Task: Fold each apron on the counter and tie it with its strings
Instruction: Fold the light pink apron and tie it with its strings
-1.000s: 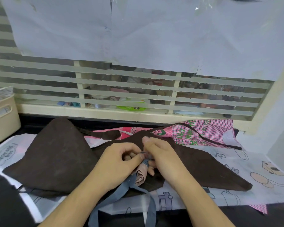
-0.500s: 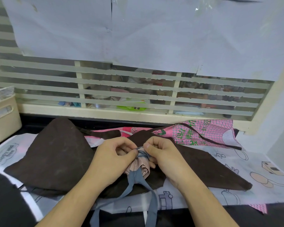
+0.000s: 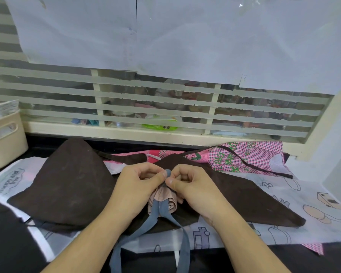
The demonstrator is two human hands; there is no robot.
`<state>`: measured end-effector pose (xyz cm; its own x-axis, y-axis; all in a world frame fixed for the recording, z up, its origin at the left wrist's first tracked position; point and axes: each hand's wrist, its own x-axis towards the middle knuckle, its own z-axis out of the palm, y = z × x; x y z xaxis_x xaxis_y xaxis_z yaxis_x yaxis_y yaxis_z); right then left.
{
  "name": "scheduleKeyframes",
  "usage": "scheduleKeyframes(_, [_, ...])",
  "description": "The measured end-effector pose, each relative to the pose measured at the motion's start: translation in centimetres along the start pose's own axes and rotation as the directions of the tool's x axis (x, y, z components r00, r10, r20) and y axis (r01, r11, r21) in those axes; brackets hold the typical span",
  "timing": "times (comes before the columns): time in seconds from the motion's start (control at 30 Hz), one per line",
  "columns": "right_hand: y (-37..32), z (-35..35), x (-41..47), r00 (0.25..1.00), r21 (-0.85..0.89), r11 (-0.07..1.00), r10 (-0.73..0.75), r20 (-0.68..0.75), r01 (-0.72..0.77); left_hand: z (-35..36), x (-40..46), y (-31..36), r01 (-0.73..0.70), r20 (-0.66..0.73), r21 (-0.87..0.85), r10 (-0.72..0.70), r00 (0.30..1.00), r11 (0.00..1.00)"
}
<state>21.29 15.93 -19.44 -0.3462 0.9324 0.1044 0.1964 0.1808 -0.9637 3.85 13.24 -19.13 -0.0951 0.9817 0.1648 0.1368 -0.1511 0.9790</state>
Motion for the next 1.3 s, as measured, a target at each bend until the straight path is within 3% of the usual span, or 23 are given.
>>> scheduleKeyframes(0.27, [0.1,0.0,0.0,0.996,-0.033,0.999,0.017,-0.090,-0.020,-0.3,-0.2,0.3,0.032,0.108,-0.013,-0.031,0.994,0.999])
scheduleKeyframes(0.5, [0.0,-0.1,0.0,0.997,-0.034,0.999,-0.002,-0.074,0.000,0.0,0.0,-0.2,0.050,0.073,-0.100,-0.043,0.996,0.994])
scheduleKeyframes(0.67, [-0.7,-1.0,0.0,0.997,0.057,0.998,-0.007,-0.083,0.012,0.1,0.2,-0.3,0.084,0.023,-0.157,-0.081,0.996,0.984])
scheduleKeyframes(0.8, [-0.8,-0.9,-0.2,0.990,-0.265,0.964,-0.048,-0.135,0.011,0.0,0.4,-0.4,0.028,-0.001,-0.037,-0.028,1.000,0.999])
scheduleKeyframes(0.9, [-0.6,-0.6,-0.4,0.981,-0.395,0.919,-0.079,-0.179,0.002,0.0,0.5,-0.6,0.011,-0.002,0.009,-0.011,1.000,1.000])
scheduleKeyframes(1.0, [-0.5,-0.8,-0.2,0.968,-0.434,0.901,-0.097,-0.232,-0.014,0.0,0.6,-0.7,0.031,-0.007,-0.050,-0.032,0.999,0.998])
scheduleKeyframes(1.13, [-0.8,-0.6,-0.2,0.964,-0.423,0.906,-0.093,-0.248,-0.021,0.1,0.8,-0.2,0.129,0.004,-0.326,-0.135,0.991,0.936])
scheduleKeyframes(1.3, [-1.0,-1.3,-0.4,0.958,-0.433,0.898,-0.051,-0.283,-0.080,-0.5,1.0,-0.4,0.183,-0.057,-0.320,-0.212,0.976,0.930])
